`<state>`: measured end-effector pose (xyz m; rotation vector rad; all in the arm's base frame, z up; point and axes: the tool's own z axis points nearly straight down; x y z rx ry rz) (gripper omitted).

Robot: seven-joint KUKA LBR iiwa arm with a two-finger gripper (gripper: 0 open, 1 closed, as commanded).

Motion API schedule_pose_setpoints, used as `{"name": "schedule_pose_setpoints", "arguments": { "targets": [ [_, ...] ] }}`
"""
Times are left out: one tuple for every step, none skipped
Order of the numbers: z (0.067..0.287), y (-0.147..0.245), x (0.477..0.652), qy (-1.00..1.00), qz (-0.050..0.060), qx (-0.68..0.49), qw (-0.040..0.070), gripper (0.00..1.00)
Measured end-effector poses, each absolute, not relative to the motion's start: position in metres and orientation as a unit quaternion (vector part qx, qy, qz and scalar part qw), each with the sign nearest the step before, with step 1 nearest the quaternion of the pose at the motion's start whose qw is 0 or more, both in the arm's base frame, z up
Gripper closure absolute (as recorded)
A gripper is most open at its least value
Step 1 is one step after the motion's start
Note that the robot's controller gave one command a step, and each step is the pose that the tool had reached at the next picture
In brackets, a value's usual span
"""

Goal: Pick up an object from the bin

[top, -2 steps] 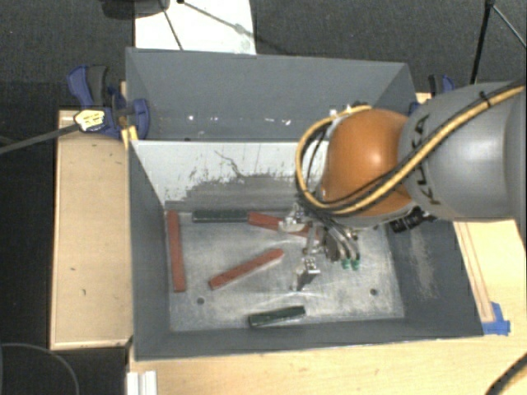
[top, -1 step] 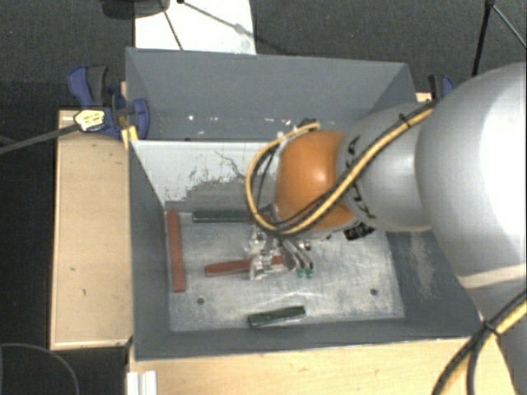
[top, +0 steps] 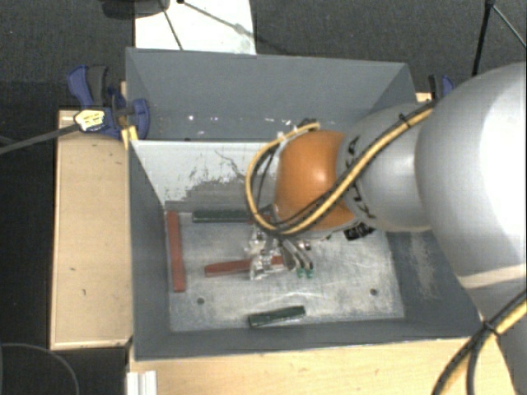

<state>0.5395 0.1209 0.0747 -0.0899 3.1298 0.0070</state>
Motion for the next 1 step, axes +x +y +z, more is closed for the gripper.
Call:
{"name": "schedule_pose_setpoints", "arguments": {
  "targets": [
    [0.2042,0.1199,0.5484,1.000,0.000,-0.022,0.001,1.00]
  ]
}}
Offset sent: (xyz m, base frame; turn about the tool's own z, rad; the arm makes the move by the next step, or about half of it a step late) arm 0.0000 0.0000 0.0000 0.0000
